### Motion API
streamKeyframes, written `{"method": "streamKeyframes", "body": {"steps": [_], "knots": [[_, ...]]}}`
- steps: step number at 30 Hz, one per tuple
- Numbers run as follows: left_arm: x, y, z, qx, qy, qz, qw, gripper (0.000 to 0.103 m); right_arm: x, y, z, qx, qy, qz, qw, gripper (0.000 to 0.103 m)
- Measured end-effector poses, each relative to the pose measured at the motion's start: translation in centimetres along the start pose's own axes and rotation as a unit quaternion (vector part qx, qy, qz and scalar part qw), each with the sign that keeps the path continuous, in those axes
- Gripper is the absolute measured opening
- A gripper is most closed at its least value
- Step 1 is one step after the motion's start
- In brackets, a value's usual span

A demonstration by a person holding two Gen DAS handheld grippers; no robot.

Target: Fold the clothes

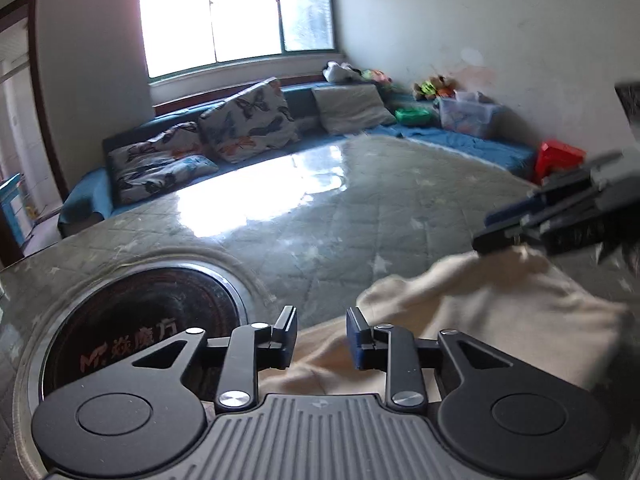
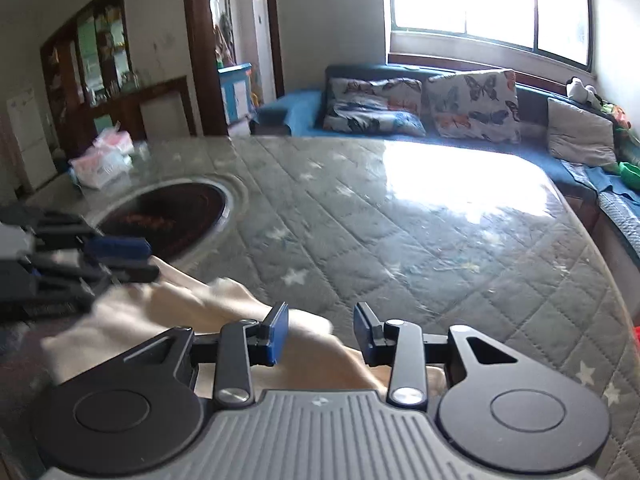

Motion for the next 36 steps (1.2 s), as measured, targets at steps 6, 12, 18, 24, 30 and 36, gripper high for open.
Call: {"method": "streamKeyframes", "body": {"steps": [6, 12, 18, 24, 30, 36], "knots": [[0.4, -0.7, -1.4, -0.014, -0.005, -0.013, 0.9998, 0.032, -1.4, -0.7, -0.6, -0.017, 0.017, 0.006, 1.000, 0.036], [1.5, -0.7, -2.2, -0.023, -0.013, -0.046, 0.9986, 0.028, -2.4, -1.2, -1.3, -0.028, 0.025, 0.012, 0.999, 0.037], [2.9, 0.4, -2.4, -0.015, 0.034, -0.088, 0.9954, 0.007, -2.5, -1.4, -1.8, -0.025, 0.021, 0.008, 0.999, 0.038], [2.9, 0.2, -4.4, -0.038, 0.044, -0.085, 0.9947, 0.009, -2.6, -1.6, -2.7, -0.019, 0.008, 0.007, 1.000, 0.046], [2.1, 0.1, -4.0, -0.035, 0.046, -0.055, 0.9968, 0.022, -3.3, -2.3, -3.4, -0.013, -0.007, 0.034, 0.999, 0.054], [1.5, -0.9, 0.0, -0.012, 0.069, -0.003, 0.9975, 0.039, -4.0, -2.8, -3.6, -0.009, -0.017, 0.061, 0.998, 0.057]]}}
Point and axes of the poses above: each gripper's, at about its wrist camera, not at the fingertips, and z roughly against the way its jaws point, x to its right, y to its top, the point moved 1 cm from there along -z, roughly the way its jaws point, and after that the axes turned 12 degrees about -z, right-handed, at the moved point
